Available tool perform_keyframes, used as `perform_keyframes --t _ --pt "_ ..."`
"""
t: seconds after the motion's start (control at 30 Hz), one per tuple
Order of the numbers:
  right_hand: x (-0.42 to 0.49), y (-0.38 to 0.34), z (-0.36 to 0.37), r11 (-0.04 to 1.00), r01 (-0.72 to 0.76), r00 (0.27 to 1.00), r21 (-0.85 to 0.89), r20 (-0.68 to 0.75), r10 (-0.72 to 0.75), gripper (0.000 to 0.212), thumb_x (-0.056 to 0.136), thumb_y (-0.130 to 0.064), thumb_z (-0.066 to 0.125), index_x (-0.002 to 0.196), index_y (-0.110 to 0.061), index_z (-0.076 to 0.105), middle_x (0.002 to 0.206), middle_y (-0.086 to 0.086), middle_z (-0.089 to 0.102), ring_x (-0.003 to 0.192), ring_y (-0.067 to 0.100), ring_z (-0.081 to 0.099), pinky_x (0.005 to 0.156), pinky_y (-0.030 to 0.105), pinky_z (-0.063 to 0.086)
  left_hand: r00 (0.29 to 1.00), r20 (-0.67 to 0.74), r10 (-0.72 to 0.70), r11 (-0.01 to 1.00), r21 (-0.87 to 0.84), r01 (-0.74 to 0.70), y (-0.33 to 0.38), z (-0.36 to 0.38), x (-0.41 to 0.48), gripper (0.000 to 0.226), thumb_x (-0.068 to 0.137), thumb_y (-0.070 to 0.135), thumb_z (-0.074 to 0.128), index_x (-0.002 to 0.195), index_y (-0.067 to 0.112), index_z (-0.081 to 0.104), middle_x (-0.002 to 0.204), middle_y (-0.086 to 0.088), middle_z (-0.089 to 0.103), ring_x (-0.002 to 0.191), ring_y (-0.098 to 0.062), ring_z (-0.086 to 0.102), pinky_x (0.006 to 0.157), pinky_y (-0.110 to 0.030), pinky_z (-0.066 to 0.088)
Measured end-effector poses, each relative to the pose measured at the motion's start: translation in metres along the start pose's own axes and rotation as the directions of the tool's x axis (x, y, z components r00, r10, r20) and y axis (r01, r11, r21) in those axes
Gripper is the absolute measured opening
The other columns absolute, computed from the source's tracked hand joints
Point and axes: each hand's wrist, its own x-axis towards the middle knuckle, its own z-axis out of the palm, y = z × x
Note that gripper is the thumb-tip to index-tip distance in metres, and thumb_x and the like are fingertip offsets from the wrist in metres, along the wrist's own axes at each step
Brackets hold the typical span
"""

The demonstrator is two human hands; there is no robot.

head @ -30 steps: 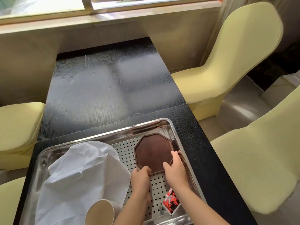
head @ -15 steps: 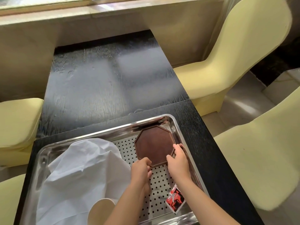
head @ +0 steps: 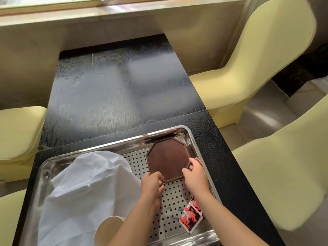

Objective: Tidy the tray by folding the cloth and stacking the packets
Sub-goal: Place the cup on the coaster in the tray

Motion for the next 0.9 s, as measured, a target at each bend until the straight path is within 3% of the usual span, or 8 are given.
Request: perform_keyframes --t 0.2,0.3,0.4,0.43,0.53,0.7,0.8,0.9 --pt "-0.001 0.003 -0.001 1.000 -0.001 1.000 -0.024 0.007 0.001 0.056 0.097 -0.015 0.057 0.151 -0.018 0.040 0.150 0.007 0.050 0.135 0.022 0.050 0.108 0.044 0.047 1.000 -0.016 0.006 1.000 0.012 -0.005 0.000 0.000 0.002 0.024 0.073 -0.009 0.042 0.083 0.013 0.039 0.046 0.006 0.025 0.042 -0.011 0.021 0.049 -0.027 0.026" --pt "-0.005 0.005 0.002 0.998 0.027 0.999 -0.056 0.020 -0.026 0.057 0.095 -0.016 0.059 0.150 -0.018 0.042 0.149 0.005 0.050 0.134 0.021 0.051 0.108 0.045 0.048 0.999 -0.050 -0.013 0.999 0.050 0.016 -0.001 -0.002 0.001 0.022 0.072 -0.007 0.042 0.085 0.011 0.044 0.048 0.004 0.031 0.045 -0.012 0.025 0.049 -0.027 0.035" --pt "-0.010 0.006 0.005 0.997 0.046 0.999 -0.058 0.030 -0.044 0.055 0.094 -0.015 0.060 0.147 -0.018 0.045 0.150 0.002 0.047 0.133 0.018 0.050 0.108 0.044 0.048 0.995 -0.095 0.028 0.992 0.122 -0.016 -0.003 -0.006 0.006 0.056 0.069 0.000 0.047 0.123 0.010 0.048 0.087 -0.012 0.057 0.060 -0.016 0.042 0.058 -0.031 0.054" --pt "-0.010 0.006 0.005 0.997 0.048 0.998 -0.057 0.031 -0.046 0.055 0.094 -0.014 0.060 0.147 -0.018 0.045 0.150 0.001 0.047 0.133 0.017 0.050 0.108 0.043 0.048 0.996 -0.079 0.035 0.990 0.138 -0.024 -0.003 -0.007 0.007 0.059 0.068 0.000 0.046 0.126 0.014 0.049 0.095 -0.013 0.058 0.060 -0.016 0.042 0.054 -0.031 0.052" --pt "-0.010 0.006 0.004 0.997 0.047 0.999 -0.058 0.028 -0.046 0.054 0.094 -0.014 0.060 0.146 -0.018 0.045 0.150 0.001 0.047 0.131 0.017 0.051 0.107 0.042 0.049 0.998 -0.059 0.037 0.990 0.136 -0.029 0.002 -0.005 0.003 0.047 0.071 -0.006 0.039 0.108 0.019 0.056 0.080 -0.010 0.048 0.049 -0.013 0.032 0.047 -0.029 0.035" --pt "-0.009 0.004 0.007 0.994 0.063 0.998 -0.090 0.037 -0.060 0.056 0.094 -0.017 0.061 0.147 -0.019 0.044 0.154 0.001 0.045 0.138 0.019 0.046 0.111 0.046 0.045 0.995 -0.094 0.037 0.986 0.164 -0.021 -0.005 -0.006 0.001 0.056 0.062 0.002 0.043 0.113 0.025 0.053 0.096 -0.010 0.067 0.057 -0.015 0.042 0.050 -0.027 0.045" --pt "-0.009 0.005 0.008 0.995 0.055 0.998 -0.084 0.039 -0.052 0.056 0.094 -0.017 0.060 0.148 -0.020 0.044 0.153 0.001 0.046 0.139 0.019 0.045 0.111 0.046 0.044 0.997 -0.073 0.026 0.988 0.154 -0.014 -0.002 -0.004 -0.008 0.044 0.072 -0.002 0.042 0.105 0.026 0.053 0.083 -0.009 0.057 0.051 -0.014 0.037 0.049 -0.029 0.040" --pt "-0.009 0.006 0.004 0.999 0.034 0.999 -0.041 0.041 -0.033 0.056 0.094 -0.014 0.060 0.147 -0.020 0.044 0.149 0.004 0.049 0.134 0.019 0.050 0.104 0.038 0.047 0.998 -0.055 0.009 0.989 0.148 -0.001 0.003 -0.003 -0.016 0.037 0.078 -0.003 0.041 0.095 0.028 0.051 0.082 -0.009 0.049 0.059 -0.017 0.040 0.060 -0.037 0.042"
